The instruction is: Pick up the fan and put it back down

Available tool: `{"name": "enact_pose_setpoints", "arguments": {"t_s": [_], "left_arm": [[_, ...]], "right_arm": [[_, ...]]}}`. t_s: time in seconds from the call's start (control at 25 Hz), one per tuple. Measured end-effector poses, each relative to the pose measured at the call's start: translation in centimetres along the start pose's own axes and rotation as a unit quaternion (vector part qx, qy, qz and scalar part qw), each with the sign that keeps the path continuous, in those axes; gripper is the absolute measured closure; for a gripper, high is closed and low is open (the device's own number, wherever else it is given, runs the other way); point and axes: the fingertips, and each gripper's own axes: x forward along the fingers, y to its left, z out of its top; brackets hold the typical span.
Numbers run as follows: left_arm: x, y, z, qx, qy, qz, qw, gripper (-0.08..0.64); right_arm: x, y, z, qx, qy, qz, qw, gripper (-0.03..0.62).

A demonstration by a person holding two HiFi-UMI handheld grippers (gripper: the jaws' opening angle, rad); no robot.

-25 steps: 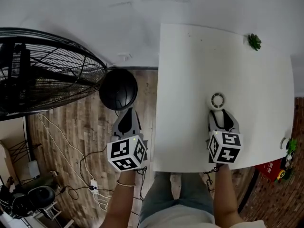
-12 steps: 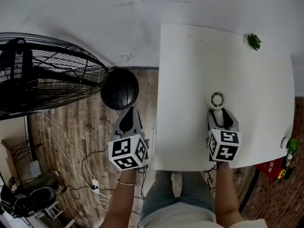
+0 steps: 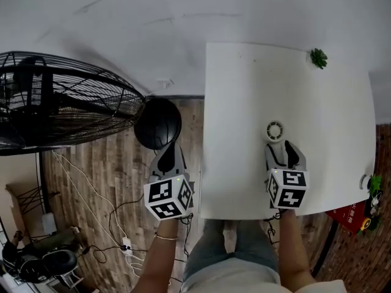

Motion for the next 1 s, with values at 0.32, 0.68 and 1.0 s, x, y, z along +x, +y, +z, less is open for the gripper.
{"name": "enact_pose_setpoints", "arguments": {"t_s": [0.32, 0.68, 1.0], "left_arm": [[-2.1, -2.0, 3.5, 0.008, -0.014, -0.026, 0.9995, 0.551], [-4.7, -6.6, 11.4, 0.034, -0.093, -0.078, 0.9920, 0.551], [-7.3, -12.0, 19.0, 0.059, -0.165, -0.127, 0.9762, 0.551]], "right_arm": [[-5.6, -2.0, 5.1, 0.017, -0.088, -0.023, 0.996, 0.417], [-15.2, -7.4, 10.9, 0.036, -0.199, -0.098, 0.974, 0.486], [-22.9, -11.3, 14.7, 0.065, -0.297, -0.142, 0.942, 0.577]]}}
